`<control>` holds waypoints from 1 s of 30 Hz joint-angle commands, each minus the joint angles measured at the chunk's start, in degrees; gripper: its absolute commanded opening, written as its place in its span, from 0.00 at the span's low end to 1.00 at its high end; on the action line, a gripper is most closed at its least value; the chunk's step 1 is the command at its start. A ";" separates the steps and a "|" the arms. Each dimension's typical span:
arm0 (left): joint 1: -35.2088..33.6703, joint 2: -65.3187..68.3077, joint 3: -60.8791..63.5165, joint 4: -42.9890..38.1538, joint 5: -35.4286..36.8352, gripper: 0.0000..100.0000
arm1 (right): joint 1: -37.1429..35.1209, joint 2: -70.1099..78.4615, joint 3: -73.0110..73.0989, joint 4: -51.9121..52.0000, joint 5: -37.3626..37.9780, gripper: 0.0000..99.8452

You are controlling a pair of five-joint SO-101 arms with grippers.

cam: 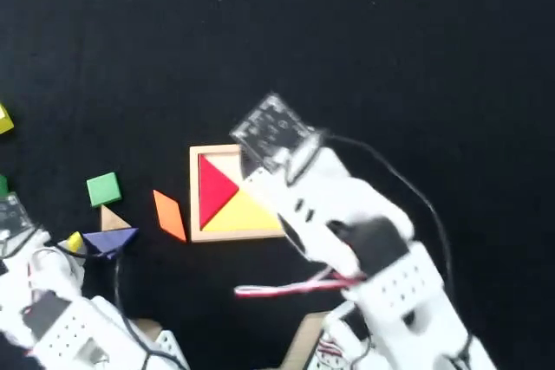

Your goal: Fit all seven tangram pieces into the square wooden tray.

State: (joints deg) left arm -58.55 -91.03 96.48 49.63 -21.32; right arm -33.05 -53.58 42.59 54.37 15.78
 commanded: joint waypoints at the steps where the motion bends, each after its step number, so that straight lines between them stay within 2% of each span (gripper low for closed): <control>1: -2.95 -10.64 1.01 3.08 3.69 0.35 | -3.52 8.13 -8.04 2.11 -0.62 0.01; 3: -3.30 -14.15 0.84 5.80 5.10 0.35 | -5.89 13.05 -11.38 4.04 -0.62 0.01; 9: -5.93 -12.31 0.84 7.56 11.08 0.34 | -13.10 27.91 -20.00 7.03 -2.02 0.01; 15: -11.56 -12.84 0.84 10.20 13.45 0.13 | -14.33 40.48 -28.26 7.03 -14.15 0.02; 17: -12.09 -12.84 0.84 10.46 13.54 0.10 | -14.15 43.91 -30.37 7.03 -17.32 0.06; 22: -11.65 -12.57 0.84 10.46 13.54 0.09 | -14.42 51.38 -35.65 7.03 -25.32 0.20; 25: -11.65 -12.48 0.84 10.46 13.54 0.09 | -14.42 55.08 -38.90 7.03 -32.35 0.20; 30: -11.65 -12.40 0.84 10.46 13.54 0.09 | -15.38 60.26 -41.45 7.74 -49.14 0.20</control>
State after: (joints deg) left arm -69.98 -103.08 96.40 59.91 -8.31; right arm -46.95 5.93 5.23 61.05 -24.22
